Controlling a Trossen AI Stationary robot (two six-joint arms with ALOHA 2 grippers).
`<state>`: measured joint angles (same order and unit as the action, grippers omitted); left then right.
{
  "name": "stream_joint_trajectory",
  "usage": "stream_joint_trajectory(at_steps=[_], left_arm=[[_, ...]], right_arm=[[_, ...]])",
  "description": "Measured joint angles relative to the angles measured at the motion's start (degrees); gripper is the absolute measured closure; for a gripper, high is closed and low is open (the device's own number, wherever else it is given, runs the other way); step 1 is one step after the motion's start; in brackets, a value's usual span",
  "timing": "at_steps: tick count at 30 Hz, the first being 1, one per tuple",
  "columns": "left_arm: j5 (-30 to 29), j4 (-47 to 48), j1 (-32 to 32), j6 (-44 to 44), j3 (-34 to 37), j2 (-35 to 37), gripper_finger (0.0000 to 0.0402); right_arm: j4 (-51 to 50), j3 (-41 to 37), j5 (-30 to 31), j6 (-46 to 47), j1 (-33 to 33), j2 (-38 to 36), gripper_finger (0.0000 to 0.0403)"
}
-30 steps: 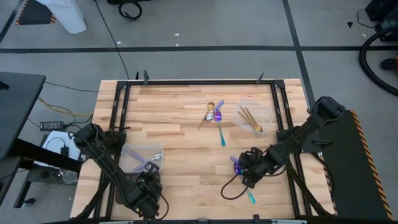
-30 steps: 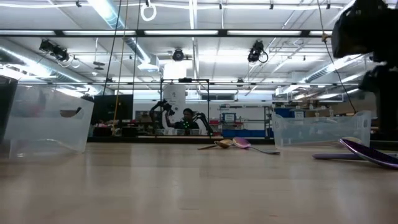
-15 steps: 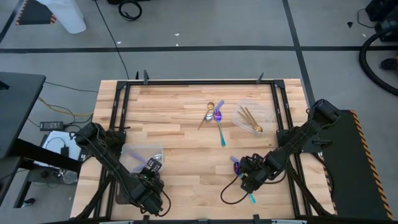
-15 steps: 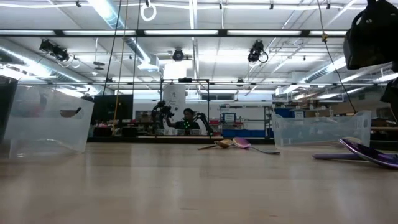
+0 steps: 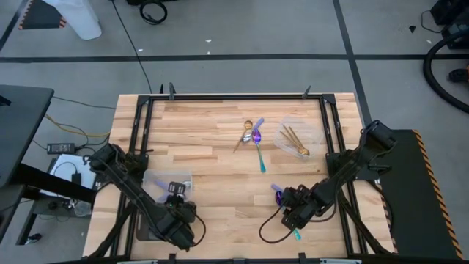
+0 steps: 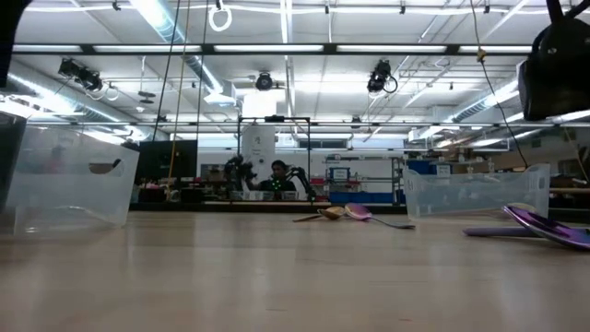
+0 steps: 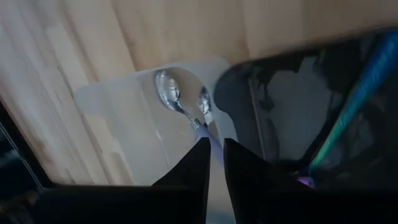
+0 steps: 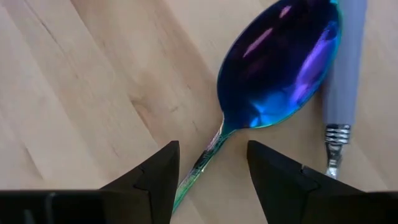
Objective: Sort silverware by color (type)
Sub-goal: Put the blue spoon into the black bin
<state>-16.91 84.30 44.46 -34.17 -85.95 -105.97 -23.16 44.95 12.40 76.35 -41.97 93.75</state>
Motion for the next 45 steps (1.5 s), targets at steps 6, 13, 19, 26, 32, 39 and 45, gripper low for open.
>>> stream_joint_trajectory(at_steps=[6, 13, 19, 26, 32, 39, 45], left_arm=[[0.0, 0.0, -1.2, -2.7, 0.0, 0.0, 0.035], [0.0, 0.0, -3.0, -2.7, 0.0, 0.0, 0.035], [0.0, 0.4, -4.4, -2.6, 0.0, 0.0, 0.035], [-1.7, 0.4, -4.6, -0.5, 0.0, 0.0, 0.035], [-2.3, -0.7, -5.0, 0.6, 0.0, 0.0, 0.035], [-11.8, -6.1, -4.9, 7.6, 0.0, 0.0, 0.035], [-20.5, -13.5, -5.5, 15.7, 0.0, 0.0, 0.0328]], right_arm=[[0.4, 0.2, 0.3, 0.5, -0.3, 1.4, 0.0214], [-1.1, 0.2, 0.5, 0.8, -0.3, 1.6, 0.0238], [-2.6, 0.1, -0.1, -1.3, 1.0, 1.6, 0.0287], [-3.9, 0.1, -1.4, -3.6, 3.3, 1.6, 0.0364], [-2.5, 0.1, -2.6, -7.8, 5.6, 1.6, 0.0392], [1.0, -0.3, 0.0, -14.0, 7.8, -0.5, 0.039], [3.1, -0.3, 0.1, -19.5, 11.5, -2.8, 0.0394]])
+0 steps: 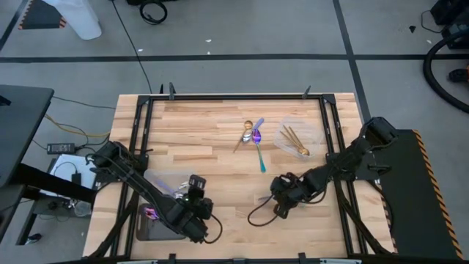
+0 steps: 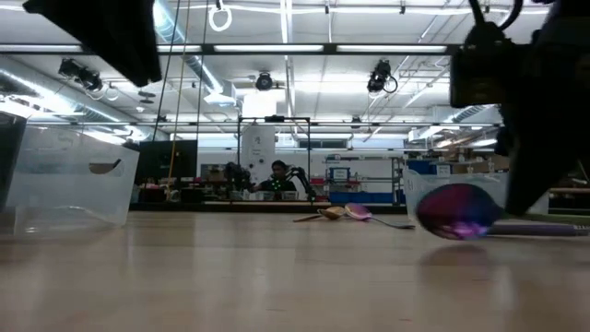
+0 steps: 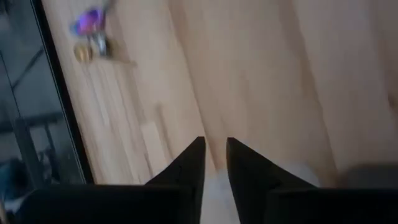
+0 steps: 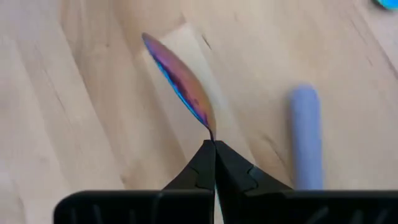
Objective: Sort silverware by color (type)
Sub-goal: Put the blue spoon into the black bin
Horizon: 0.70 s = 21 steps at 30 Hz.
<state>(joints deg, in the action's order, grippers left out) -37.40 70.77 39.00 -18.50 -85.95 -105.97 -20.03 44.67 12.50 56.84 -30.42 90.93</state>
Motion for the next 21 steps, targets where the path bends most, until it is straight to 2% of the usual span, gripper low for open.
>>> stream_joint_trajectory(at_steps=[8, 15, 18, 21], left_arm=[[-0.4, -8.2, -1.8, 4.7, 0.0, 0.0, 0.0262], [1.6, -23.0, -5.8, 6.5, 2.8, -0.6, 0.0255], [2.4, -27.5, -8.0, 4.8, 3.8, -1.0, 0.0255], [5.7, -32.3, -10.4, 2.7, 3.9, -1.6, 0.0255]], right_arm=[[0.8, 0.0, -3.0, -3.6, 3.4, 0.1, 0.0396], [1.7, 0.1, -3.1, -4.5, 4.7, 0.0, 0.0396], [2.7, 0.1, -2.7, -4.6, 4.8, 0.0, 0.0396], [3.9, 0.1, -1.5, -4.6, 4.8, 0.0, 0.0396]])
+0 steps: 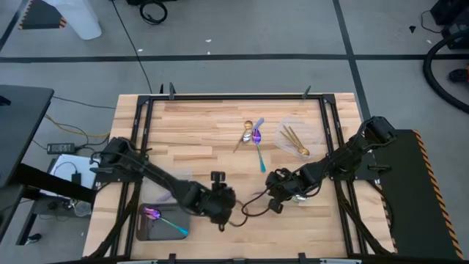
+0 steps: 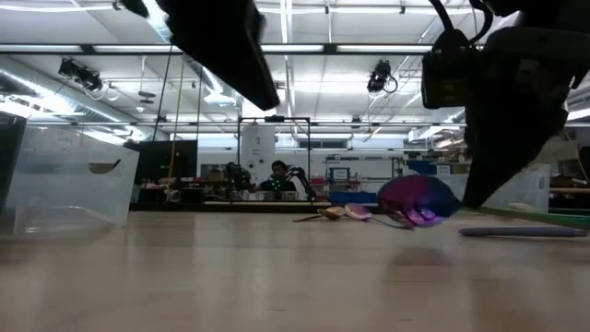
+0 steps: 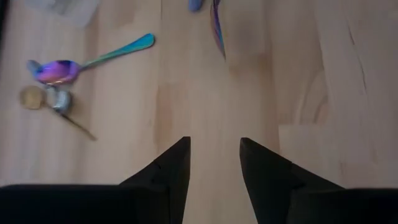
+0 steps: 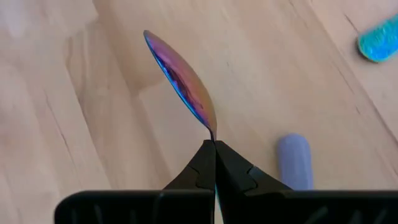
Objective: Sort silverware by color (type)
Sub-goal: Put the blue spoon into the black bin
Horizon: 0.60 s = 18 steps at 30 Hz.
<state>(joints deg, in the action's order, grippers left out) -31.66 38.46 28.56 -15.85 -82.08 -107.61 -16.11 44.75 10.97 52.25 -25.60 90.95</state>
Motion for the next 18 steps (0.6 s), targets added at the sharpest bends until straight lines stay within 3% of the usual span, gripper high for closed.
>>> stream_joint_trajectory(at_steps=[5, 18], left_arm=[[2.9, -5.7, -2.3, 2.2, 0.0, -2.6, 0.0255], [2.6, -18.3, -6.6, 1.5, 0.0, -7.0, 0.0234]], right_arm=[[2.7, 0.0, 1.9, -1.2, 0.0, 0.0, 0.0396], [7.9, 0.1, 3.3, -3.4, 1.5, -0.1, 0.0396]])
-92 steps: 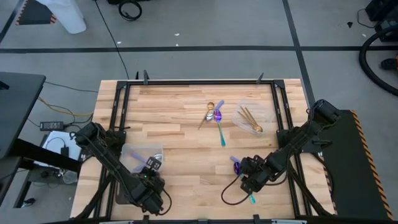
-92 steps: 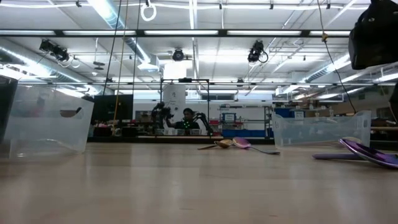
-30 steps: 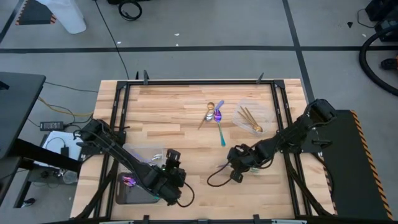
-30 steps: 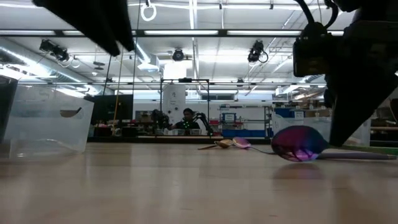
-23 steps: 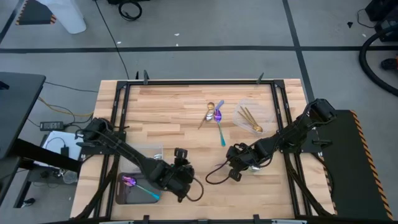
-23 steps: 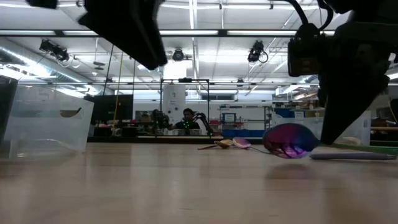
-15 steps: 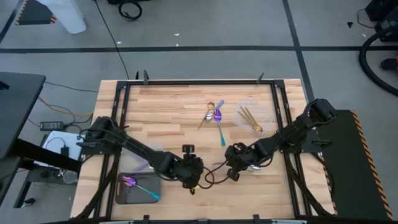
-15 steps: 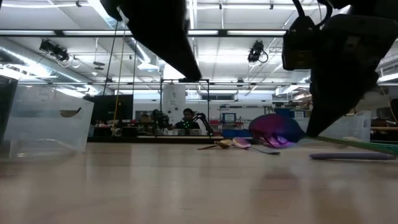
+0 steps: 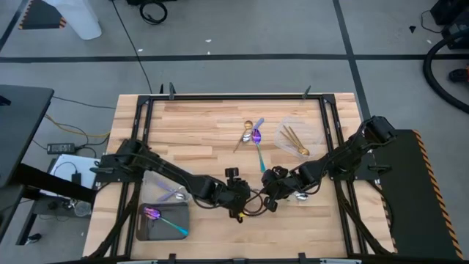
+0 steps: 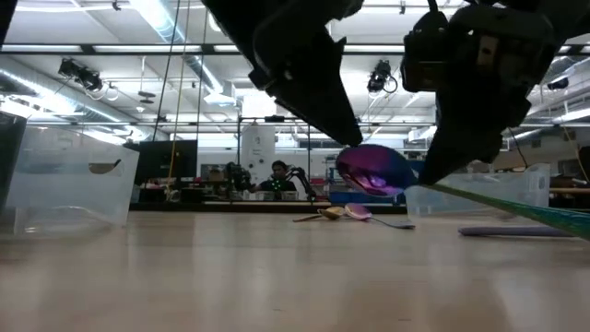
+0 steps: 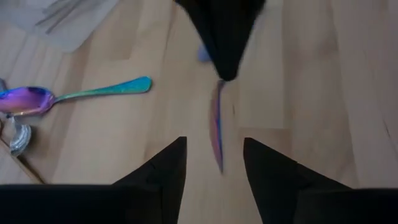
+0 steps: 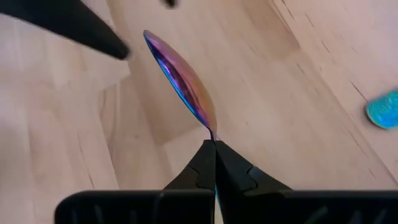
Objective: Sort silverware by color (type)
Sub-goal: Put the blue spoon into the black bin
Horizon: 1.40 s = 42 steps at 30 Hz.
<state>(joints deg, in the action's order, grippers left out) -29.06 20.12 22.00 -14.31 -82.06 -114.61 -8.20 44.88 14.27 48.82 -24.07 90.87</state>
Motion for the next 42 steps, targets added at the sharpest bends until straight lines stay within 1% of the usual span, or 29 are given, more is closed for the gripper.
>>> stream_joint_trajectory(at_steps=[4, 7, 11, 15, 19, 25, 26, 29, 34, 38, 42], left_arm=[[0.2, 0.3, -1.1, 0.2, 0.0, 0.0, 0.0217], [0.7, 0.6, -1.1, 1.8, 0.0, 0.0, 0.0214], [0.9, 1.0, -1.0, 3.4, 0.0, 0.0, 0.0221], [0.9, 2.7, -1.1, 3.6, 0.0, 0.0, 0.0237], [0.9, 2.8, -1.1, 3.5, 0.0, 0.0, 0.0277], [0.6, 2.9, -1.0, 3.2, 0.0, 0.0, 0.038], [0.8, 2.9, -1.0, 3.3, 0.0, 0.1, 0.0387], [0.8, 3.0, -1.1, 3.0, 0.0, 0.1, 0.0388], [0.9, 4.2, -1.0, 1.4, 0.0, 0.3, 0.0388], [0.9, 8.0, -0.4, -1.7, 0.0, 1.3, 0.0389], [2.0, 13.0, 0.5, -5.4, 0.0, 3.6, 0.0389]], right_arm=[[1.7, 0.0, 0.1, -0.9, 0.1, 0.0, 0.0396], [2.4, 0.0, 1.0, -1.3, 0.1, 0.0, 0.0396], [3.3, 0.0, 1.2, -1.6, 0.1, 0.0, 0.0396], [5.1, 0.0, 1.2, -2.3, 0.1, 0.0, 0.0396], [6.2, 0.0, 1.3, -2.5, 0.1, 0.0, 0.0396], [7.2, 0.0, 1.3, -2.7, 0.1, 0.0, 0.0395], [7.7, 0.0, 1.4, -3.0, 0.1, 0.0, 0.0393], [9.3, 0.0, 2.5, -4.3, -0.3, 0.0, 0.0377], [9.9, 0.0, 2.6, -5.5, -0.6, -0.2, 0.0329], [9.9, 0.0, 2.4, -5.5, -0.7, -0.2, 0.0292], [9.8, 0.0, 2.3, -6.6, -1.3, -0.5, 0.0271]])
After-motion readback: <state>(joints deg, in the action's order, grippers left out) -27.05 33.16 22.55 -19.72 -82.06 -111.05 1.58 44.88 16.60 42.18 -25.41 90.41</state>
